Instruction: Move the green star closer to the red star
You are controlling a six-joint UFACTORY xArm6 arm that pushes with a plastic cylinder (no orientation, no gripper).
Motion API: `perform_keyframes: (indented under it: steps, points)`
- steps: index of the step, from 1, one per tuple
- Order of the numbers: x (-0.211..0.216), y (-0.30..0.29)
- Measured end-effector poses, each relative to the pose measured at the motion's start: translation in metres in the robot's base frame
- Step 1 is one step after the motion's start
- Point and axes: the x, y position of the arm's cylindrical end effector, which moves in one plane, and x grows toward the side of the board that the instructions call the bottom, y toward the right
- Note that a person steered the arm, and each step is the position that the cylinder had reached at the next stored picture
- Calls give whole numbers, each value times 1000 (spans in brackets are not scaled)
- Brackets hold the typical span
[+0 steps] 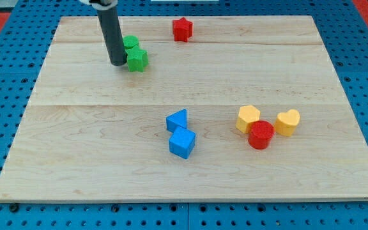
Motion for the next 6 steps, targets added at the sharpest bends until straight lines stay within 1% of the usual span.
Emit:
perform_keyframes:
  steps: [1, 2, 3, 4, 5, 6]
  points:
    - [-19, 20]
    - [-20, 63]
    - [-10, 14]
    - [15, -46]
    - [54, 28]
    - [26, 74]
